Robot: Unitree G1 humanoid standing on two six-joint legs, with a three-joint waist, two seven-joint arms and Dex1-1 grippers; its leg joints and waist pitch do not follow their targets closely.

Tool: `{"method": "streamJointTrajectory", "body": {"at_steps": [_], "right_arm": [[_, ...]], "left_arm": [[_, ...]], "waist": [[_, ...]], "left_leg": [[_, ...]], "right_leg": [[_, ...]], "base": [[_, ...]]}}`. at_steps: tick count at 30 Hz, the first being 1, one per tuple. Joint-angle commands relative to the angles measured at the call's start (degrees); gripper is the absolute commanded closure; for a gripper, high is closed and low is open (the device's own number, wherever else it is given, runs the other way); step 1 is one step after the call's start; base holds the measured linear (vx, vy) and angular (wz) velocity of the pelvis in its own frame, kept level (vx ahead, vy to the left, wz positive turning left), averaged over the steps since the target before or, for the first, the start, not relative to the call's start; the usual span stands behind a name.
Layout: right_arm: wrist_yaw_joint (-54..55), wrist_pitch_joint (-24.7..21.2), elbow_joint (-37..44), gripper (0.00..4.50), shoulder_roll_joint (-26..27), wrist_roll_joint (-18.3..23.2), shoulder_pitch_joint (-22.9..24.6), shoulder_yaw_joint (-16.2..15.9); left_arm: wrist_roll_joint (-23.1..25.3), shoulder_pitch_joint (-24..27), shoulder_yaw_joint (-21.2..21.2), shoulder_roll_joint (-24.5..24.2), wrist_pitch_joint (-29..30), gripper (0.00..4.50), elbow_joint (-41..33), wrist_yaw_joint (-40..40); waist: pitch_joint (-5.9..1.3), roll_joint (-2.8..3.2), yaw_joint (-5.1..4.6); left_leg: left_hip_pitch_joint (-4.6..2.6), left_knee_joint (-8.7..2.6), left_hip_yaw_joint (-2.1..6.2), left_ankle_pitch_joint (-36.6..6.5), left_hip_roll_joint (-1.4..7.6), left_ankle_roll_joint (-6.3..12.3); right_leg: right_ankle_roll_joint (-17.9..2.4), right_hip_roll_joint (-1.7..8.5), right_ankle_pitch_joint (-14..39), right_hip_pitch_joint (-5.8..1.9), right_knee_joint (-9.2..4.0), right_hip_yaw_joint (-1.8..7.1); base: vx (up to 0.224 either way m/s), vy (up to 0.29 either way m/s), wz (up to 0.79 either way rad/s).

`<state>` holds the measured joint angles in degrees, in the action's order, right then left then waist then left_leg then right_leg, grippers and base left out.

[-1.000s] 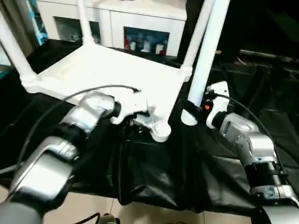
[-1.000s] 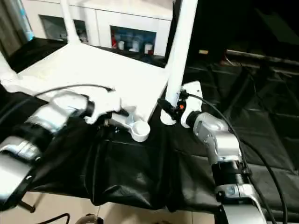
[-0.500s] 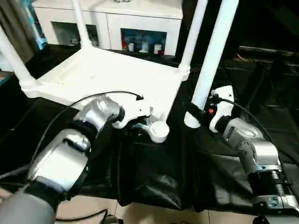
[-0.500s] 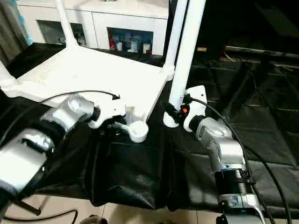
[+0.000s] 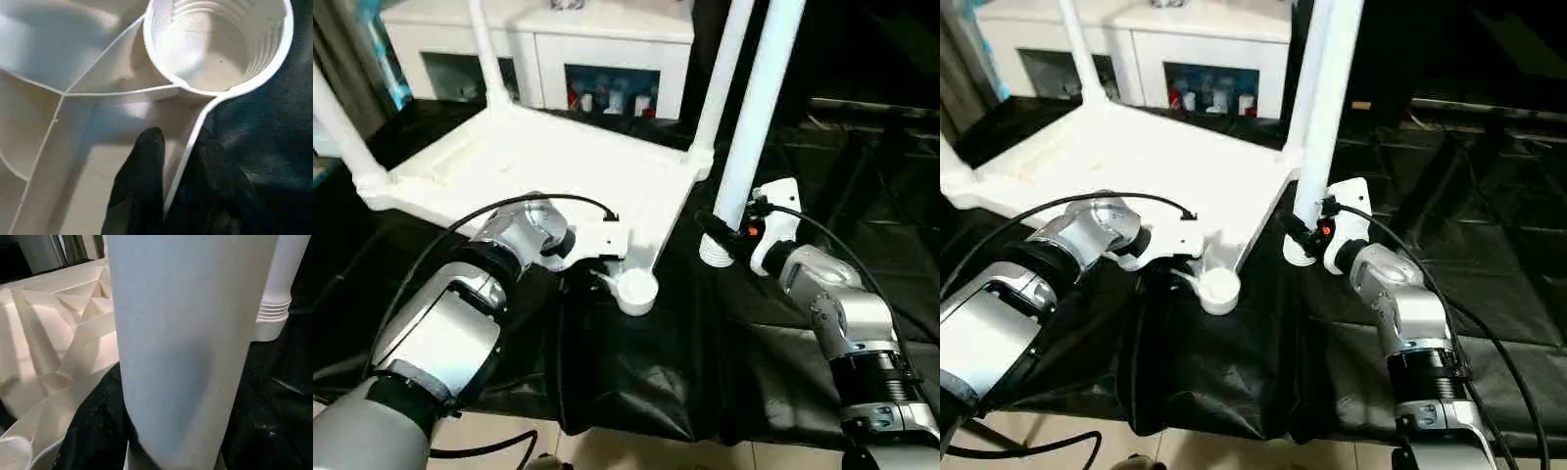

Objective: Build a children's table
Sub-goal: Move table base

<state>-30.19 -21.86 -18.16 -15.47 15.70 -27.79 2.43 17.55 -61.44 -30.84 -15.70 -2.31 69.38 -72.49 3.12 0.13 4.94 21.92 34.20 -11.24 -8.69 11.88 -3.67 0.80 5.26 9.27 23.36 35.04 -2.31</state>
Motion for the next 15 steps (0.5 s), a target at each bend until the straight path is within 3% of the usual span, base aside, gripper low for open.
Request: {"method": "streamJointTrajectory", "body": {"at_steps": [1, 2, 3, 4, 5, 7, 8, 11, 12, 15], "right_arm": [[-0.05, 0.52, 0.22, 2.57, -0.25, 0.33, -0.53, 0.55], [-0.13, 0.09, 0.07, 2.57, 0.18, 0.7, -0.74, 0.81], [-0.23, 0.12, -0.18, 2.57, 0.29, 0.67, -0.89, 0.74], [-0.23, 0.12, -0.18, 2.57, 0.29, 0.67, -0.89, 0.74], [-0.4, -0.15, -0.31, 2.57, 0.67, 1.05, -1.08, 0.79], [-0.26, -0.58, -0.26, 2.57, 1.1, 1.71, -1.22, 1.22], [-0.2, -0.6, -0.25, 2.57, 1.11, 1.55, -1.26, 1.07], [-0.11, -0.24, -0.54, 2.57, 0.92, 0.74, -1.26, 0.55], [-0.05, -0.09, -0.73, 2.57, 0.96, 0.54, -1.19, 0.41], [0.0, 0.05, -0.81, 2.57, 1.14, 0.22, -1.05, 0.31]], "left_arm": [[-2.21, 2.84, 1.93, 1.6, 3.78, 3.87, 1.13, 1.55], [-4.82, 3.39, 5.23, 3.64, 6.67, 3.92, 1.27, 6.02], [-5.81, 3.65, 6.51, 4.47, 7.93, 3.94, 1.37, 7.62], [-5.81, 3.65, 6.51, 4.47, 7.93, 3.97, 1.37, 7.62], [-6.78, 4.13, 8.08, 5.42, 9.81, 4.0, 1.03, 9.31], [-7.68, 4.64, 9.3, 6.08, 10.46, 4.04, 0.26, 10.25], [-9.19, 5.31, 10.81, 6.86, 9.52, 4.08, -0.84, 11.15], [-11.05, 7.0, 12.92, 8.05, 5.36, 4.23, -3.39, 12.72], [-10.2, 8.0, 12.59, 8.13, 2.86, 4.28, -4.43, 13.87], [-9.18, 10.06, 12.53, 8.56, 0.19, 4.5, -6.62, 16.3]], "waist": [[-4.2, -0.28, 0.33], [-4.26, -0.61, 0.38], [-4.28, -0.44, 0.59], [-4.3, -0.32, 0.6], [-4.3, -0.73, 0.44], [-4.32, -0.56, 0.37], [-4.3, -1.04, 0.34], [-4.36, -0.83, 0.41], [-4.41, -1.04, 0.41], [-4.35, -0.74, 0.37]], "left_leg": [[-1.41, -3.91, 0.64, -16.85, 0.51, -0.24], [-1.37, -3.79, 0.53, -16.57, 0.5, 0.21], [-1.41, -3.75, 0.59, -16.45, 0.47, 0.4], [-1.41, -3.76, 0.6, -16.59, 0.47, 0.69], [-1.35, -3.78, 0.52, -16.62, 0.5, 0.85], [-1.15, -3.82, 0.64, -16.43, 0.41, 1.14], [-1.05, -3.78, 0.62, -16.07, 0.4, 1.45], [-1.0, -3.74, 0.56, -15.19, 0.41, 1.99], [-0.99, -3.78, 0.58, -15.2, 0.46, 2.2], [-1.04, -3.98, 0.65, -15.61, 0.69, 2.02]], "right_leg": [[-15.06, 2.51, 12.41, -2.95, -4.12, 1.26], [-15.3, 2.6, 12.5, -3.0, -4.02, 1.22], [-15.29, 2.66, 12.93, -2.96, -4.12, 1.18], [-15.15, 2.6, 13.47, -2.85, -4.26, 1.16], [-14.98, 2.55, 13.67, -2.87, -4.33, 1.17], [-14.53, 2.6, 14.39, -2.98, -4.41, 1.05], [-14.28, 2.59, 14.88, -3.04, -4.43, 1.0], [-14.07, 2.56, 14.43, -2.94, -4.58, 1.06], [-13.6, 2.48, 14.59, -2.9, -4.72, 1.04], [-13.1, 2.41, 14.34, -2.75, -4.61, 1.05]], "base": [[0.0, 0.0, 0.0], [0.0, 0.0, 0.0], [0.0, 0.0, 0.0], [0.0, 0.0, 0.0], [0.0, 0.0, 0.0], [0.0, 0.0, 0.0], [0.0, 0.0, 0.0], [0.0, 0.0, 0.0], [0.0, 0.0, 0.0], [0.0, 0.0, 0.0]]}}
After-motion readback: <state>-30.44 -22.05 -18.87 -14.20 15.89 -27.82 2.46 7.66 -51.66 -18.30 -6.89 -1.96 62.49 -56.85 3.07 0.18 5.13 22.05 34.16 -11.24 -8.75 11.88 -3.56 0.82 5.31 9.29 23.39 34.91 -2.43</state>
